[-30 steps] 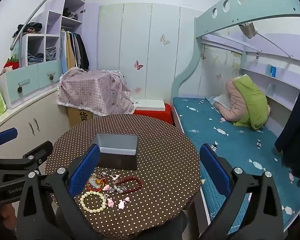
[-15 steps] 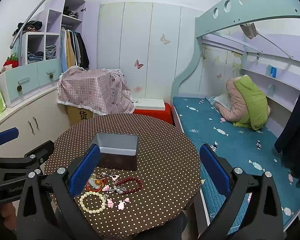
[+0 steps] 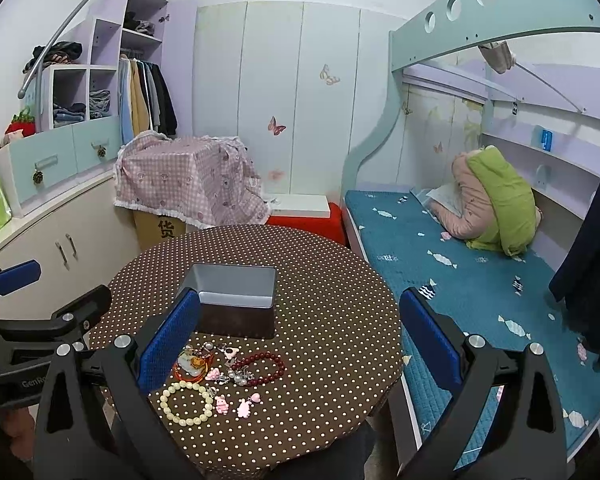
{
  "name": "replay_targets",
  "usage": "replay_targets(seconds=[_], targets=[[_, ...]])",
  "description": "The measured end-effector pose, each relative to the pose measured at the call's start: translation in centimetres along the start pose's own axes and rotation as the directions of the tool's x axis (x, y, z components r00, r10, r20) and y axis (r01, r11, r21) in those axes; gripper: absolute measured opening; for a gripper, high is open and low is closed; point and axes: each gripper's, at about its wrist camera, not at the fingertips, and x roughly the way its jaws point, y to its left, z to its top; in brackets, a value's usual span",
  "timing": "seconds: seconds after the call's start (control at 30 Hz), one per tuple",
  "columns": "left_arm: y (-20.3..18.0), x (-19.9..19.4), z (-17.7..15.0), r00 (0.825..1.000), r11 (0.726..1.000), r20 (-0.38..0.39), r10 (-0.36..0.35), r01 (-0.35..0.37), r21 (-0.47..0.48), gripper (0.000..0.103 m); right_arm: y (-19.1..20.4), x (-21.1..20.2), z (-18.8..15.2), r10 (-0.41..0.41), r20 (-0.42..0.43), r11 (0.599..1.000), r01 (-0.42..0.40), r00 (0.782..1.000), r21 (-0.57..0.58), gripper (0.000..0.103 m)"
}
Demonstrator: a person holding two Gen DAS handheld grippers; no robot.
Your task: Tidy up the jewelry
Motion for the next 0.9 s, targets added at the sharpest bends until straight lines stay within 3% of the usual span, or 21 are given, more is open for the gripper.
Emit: replay_targets(seconds=[0.9], targets=[[0.05,-0.45,0.30,1.000,1.000,-0.002,-0.007,0.007,-0.002,0.098,0.05,-0.14,-0.16,0.007,-0.003,1.000,-0.007,1.000,0.011,0.096]])
